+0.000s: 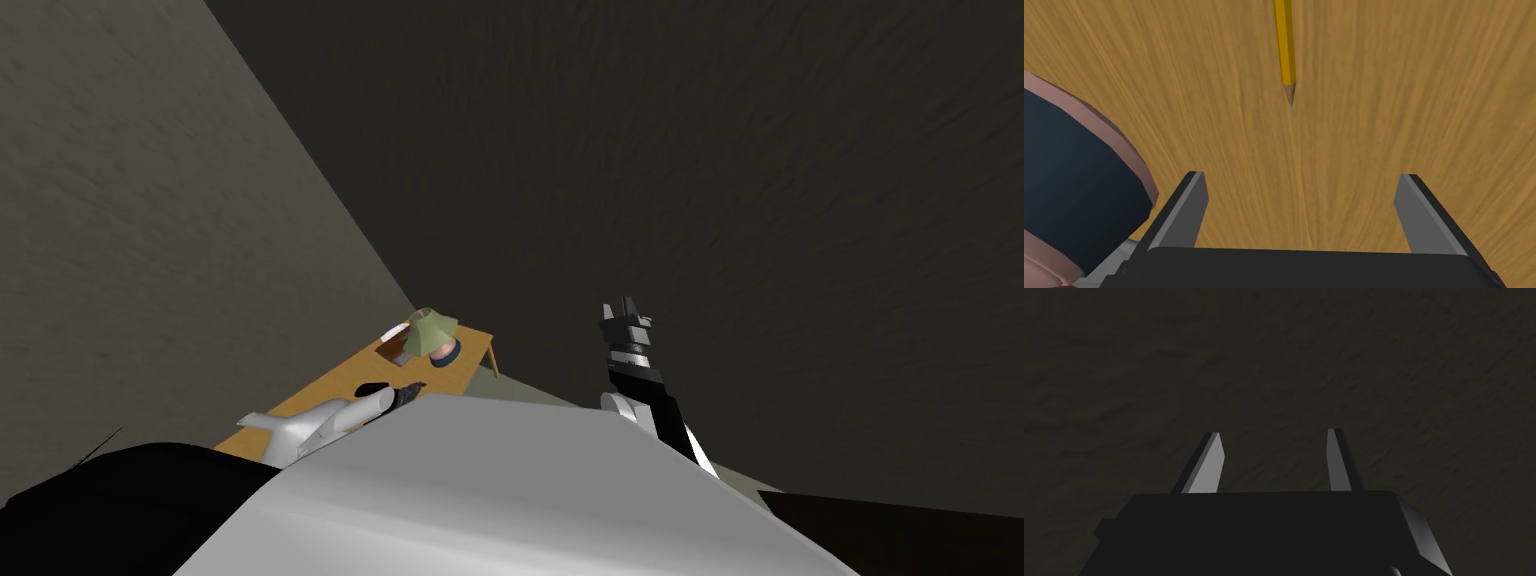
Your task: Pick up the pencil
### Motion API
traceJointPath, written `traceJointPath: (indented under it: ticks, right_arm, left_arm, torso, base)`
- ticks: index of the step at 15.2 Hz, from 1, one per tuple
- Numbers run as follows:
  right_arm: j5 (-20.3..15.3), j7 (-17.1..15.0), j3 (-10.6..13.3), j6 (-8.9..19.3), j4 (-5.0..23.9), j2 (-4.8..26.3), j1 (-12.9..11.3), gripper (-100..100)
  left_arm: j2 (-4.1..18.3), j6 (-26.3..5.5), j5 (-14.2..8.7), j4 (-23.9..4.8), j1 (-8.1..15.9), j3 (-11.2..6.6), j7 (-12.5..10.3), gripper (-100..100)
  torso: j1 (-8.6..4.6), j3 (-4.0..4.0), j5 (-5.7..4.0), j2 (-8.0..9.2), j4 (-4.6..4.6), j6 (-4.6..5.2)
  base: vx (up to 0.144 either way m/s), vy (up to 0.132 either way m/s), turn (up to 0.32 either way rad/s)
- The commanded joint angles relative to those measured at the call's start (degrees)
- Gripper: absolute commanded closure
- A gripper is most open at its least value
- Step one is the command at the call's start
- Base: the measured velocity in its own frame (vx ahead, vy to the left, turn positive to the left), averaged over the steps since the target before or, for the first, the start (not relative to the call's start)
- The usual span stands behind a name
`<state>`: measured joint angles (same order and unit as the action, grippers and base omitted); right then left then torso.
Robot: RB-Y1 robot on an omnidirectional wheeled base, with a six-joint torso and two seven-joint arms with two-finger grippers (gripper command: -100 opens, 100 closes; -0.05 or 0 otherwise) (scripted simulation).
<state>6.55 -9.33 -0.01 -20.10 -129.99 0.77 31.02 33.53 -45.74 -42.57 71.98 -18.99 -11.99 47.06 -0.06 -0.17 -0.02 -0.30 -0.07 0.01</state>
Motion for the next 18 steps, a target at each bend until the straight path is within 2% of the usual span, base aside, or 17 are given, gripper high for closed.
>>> traceJointPath:
  ticks: [1,2,3,4,5,6,7,8,9,10,11,12,14,15,18]
  right_arm:
    - [0.00,0.00,0.00,0.00,0.00,0.00,0.00,0]
    - [0.00,0.00,0.00,0.00,0.00,0.00,0.00,0]
    - [0.00,0.00,0.00,0.00,0.00,0.00,0.00,0]
    - [0.00,0.00,0.00,0.00,0.00,0.00,0.00,0]
    - [0.00,0.00,0.00,0.00,0.00,0.00,0.00,0]
    - [0.00,0.00,0.00,0.00,0.00,0.00,0.00,0]
    - [0.00,0.00,0.00,0.00,0.00,0.00,0.00,0]
    - [0.00,0.00,0.00,0.00,0.00,0.00,0.00,0]
    - [0.00,0.00,0.00,0.00,0.00,0.00,0.00,0]
    - [0.00,0.00,0.00,0.00,0.00,0.00,0.00,0]
    - [0.00,0.00,0.00,0.00,0.00,0.00,0.00,0]
    - [0.00,0.00,0.00,0.00,0.00,0.00,0.00,0]
    - [0.00,0.00,0.00,0.00,0.00,0.00,0.00,0]
    - [0.00,0.00,0.00,0.00,0.00,0.00,0.00,0]
    - [0.00,0.00,0.00,0.00,0.00,0.00,0.00,0]
  left_arm:
    - [0.72,-2.86,-1.61,-1.16,-0.29,-0.53,1.90,-100]
    - [0.72,-2.86,-1.61,-1.16,-0.29,-0.53,1.90,-100]
    - [1.40,-4.73,-3.34,-3.25,0.03,-0.94,3.85,-100]
    - [1.40,-5.26,-3.34,-3.25,0.03,-0.94,3.85,-100]
    - [2.04,-6.72,-4.98,-5.24,0.33,-1.33,5.71,-100]
    - [2.04,-7.55,-4.98,-5.24,0.33,-1.33,5.71,-100]
    - [2.62,-8.94,-6.54,-7.12,0.62,-1.69,7.46,-100]
    - [2.62,-9.70,-6.54,-7.12,0.62,-1.69,7.46,-100]
    - [3.14,-11.11,-7.99,-8.88,0.88,-2.01,9.10,-100]
    - [3.14,-11.71,-7.99,-8.88,0.88,-2.01,9.10,-100]
    - [3.60,-13.16,-9.34,-10.52,1.12,-2.31,10.61,-100]
    - [3.60,-13.56,-9.34,-10.52,1.12,-2.31,10.61,-100]
    - [4.34,-16.58,-11.66,-13.38,1.53,-2.80,13.23,-100]
    - [4.34,-16.76,-11.66,-13.38,1.53,-2.80,13.23,-100]
    - [5.03,-20.12,-14.12,-16.43,1.94,-3.29,15.98,-100]
  torso:
    - [0.00,0.00,0.00,0.00,0.00,0.00]
    - [0.00,-0.01,0.00,-0.01,-0.01,-0.01]
    - [-0.01,0.02,0.00,0.04,0.00,-0.03]
    - [-0.01,0.03,0.00,0.06,0.01,-0.01]
    - [-0.01,0.04,-0.01,0.08,0.01,-0.02]
    - [0.00,0.03,-0.01,0.06,0.01,-0.02]
    - [0.00,0.02,0.00,0.04,0.01,-0.01]
    - [0.00,0.02,0.00,0.04,0.00,-0.01]
    - [0.00,0.02,0.00,0.03,0.00,-0.02]
    - [-0.01,0.00,0.00,0.01,0.00,0.00]
    - [-0.02,0.00,0.00,0.00,0.00,-0.01]
    - [-0.04,-0.01,-0.01,-0.01,0.00,-0.01]
    - [-0.05,0.01,-0.01,0.02,0.00,-0.01]
    - [-0.04,0.01,-0.01,0.02,0.00,-0.01]
    - [0.02,0.00,0.00,0.01,0.00,-0.01]
  base:
    - [0.077,-0.002,-0.074]
    - [0.052,-0.003,-0.028]
    - [0.051,-0.004,-0.062]
    - [0.052,-0.003,-0.066]
    - [0.061,0.004,-0.067]
    - [0.064,-0.001,-0.062]
    - [0.063,0.000,-0.079]
    - [0.066,0.001,-0.069]
    - [0.074,-0.002,-0.080]
    - [0.072,-0.002,-0.056]
    - [0.075,-0.011,-0.061]
    - [0.067,-0.010,-0.052]
    - [0.066,-0.006,-0.075]
    - [0.069,0.005,-0.057]
    - [0.066,0.009,-0.063]
